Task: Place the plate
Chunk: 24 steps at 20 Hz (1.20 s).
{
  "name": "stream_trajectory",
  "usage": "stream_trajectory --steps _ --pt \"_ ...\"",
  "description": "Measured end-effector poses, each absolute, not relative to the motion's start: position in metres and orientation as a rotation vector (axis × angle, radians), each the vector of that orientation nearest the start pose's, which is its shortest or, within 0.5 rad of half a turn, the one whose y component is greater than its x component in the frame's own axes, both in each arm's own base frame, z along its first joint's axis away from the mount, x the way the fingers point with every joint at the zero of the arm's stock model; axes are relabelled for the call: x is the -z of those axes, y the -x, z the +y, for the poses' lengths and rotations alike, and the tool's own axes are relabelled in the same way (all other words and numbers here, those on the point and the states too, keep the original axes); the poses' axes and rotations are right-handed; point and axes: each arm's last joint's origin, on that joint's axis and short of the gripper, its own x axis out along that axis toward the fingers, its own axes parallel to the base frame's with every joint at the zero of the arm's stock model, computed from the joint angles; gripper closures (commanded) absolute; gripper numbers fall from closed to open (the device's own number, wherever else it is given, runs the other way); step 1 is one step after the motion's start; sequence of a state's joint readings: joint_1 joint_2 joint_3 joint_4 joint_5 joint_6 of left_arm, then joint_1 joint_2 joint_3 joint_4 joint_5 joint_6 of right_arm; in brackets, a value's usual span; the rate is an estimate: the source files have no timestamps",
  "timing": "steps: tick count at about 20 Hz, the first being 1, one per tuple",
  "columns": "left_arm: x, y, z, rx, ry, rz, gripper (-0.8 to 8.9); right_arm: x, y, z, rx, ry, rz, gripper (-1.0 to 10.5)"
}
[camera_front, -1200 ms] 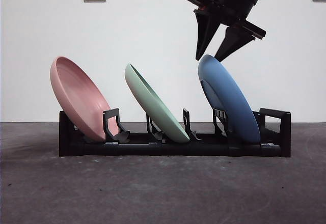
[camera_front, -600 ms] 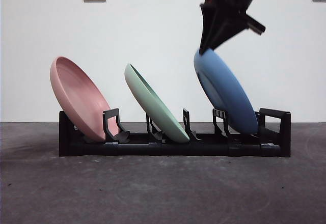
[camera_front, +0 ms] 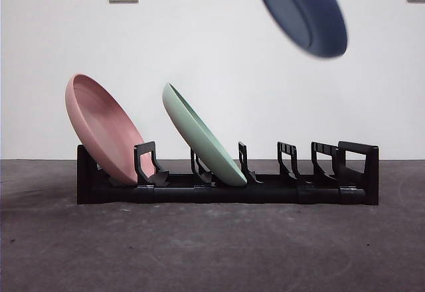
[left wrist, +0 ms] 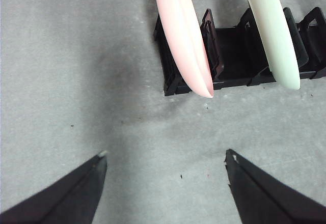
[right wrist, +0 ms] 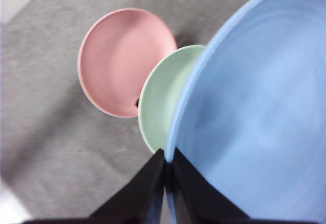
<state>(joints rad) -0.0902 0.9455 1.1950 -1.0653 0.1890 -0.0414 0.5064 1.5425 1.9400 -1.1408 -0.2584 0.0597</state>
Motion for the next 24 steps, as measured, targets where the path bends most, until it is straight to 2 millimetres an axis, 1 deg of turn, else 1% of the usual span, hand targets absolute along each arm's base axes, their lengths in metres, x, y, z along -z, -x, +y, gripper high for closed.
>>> stream_trajectory --steps 2,4,6,8,11,14,18,20,22,24 --pt "-0.366 -0.153 -0.019 0.247 0.079 0.823 4.39 -0.462 -0.226 0.148 -0.683 0.089 0.720 9.4" --pt "-0.366 -0.153 -0.019 0.247 0.079 0.823 4.39 -0.466 -0.204 0.150 -0.698 0.112 0.660 9.4" --pt "-0.366 -0.153 -0.019 0.246 0.081 0.823 4.39 -0.462 -0.182 0.153 -0.721 0.134 0.599 9.4" --pt "-0.366 -0.153 -0.019 0.246 0.082 0.823 4.39 -0.451 -0.161 0.156 -0.736 0.163 0.549 9.4" --pt "-0.366 -0.153 -0.019 0.246 0.082 0.823 4.39 -0.423 -0.129 0.159 -0.741 0.221 0.498 9.4" --pt "-0.366 -0.153 -0.019 0.246 0.082 0.823 4.39 -0.389 -0.104 0.162 -0.724 0.298 0.467 9.4" --pt "-0.366 -0.153 -0.019 0.246 0.082 0.823 4.39 -0.336 -0.077 0.178 -0.664 0.463 0.441 9.4" --pt "-0.366 -0.153 -0.019 0.246 0.082 0.823 4.39 -0.310 -0.066 0.185 -0.688 0.525 0.453 9.4" --pt "-0.366 -0.153 -0.019 0.246 0.082 0.823 4.39 -0.288 -0.054 0.190 -0.728 0.559 0.489 9.4" --pt "-0.366 -0.153 -0.019 0.246 0.082 0.823 4.39 -0.273 -0.044 0.195 -0.759 0.589 0.525 9.4"
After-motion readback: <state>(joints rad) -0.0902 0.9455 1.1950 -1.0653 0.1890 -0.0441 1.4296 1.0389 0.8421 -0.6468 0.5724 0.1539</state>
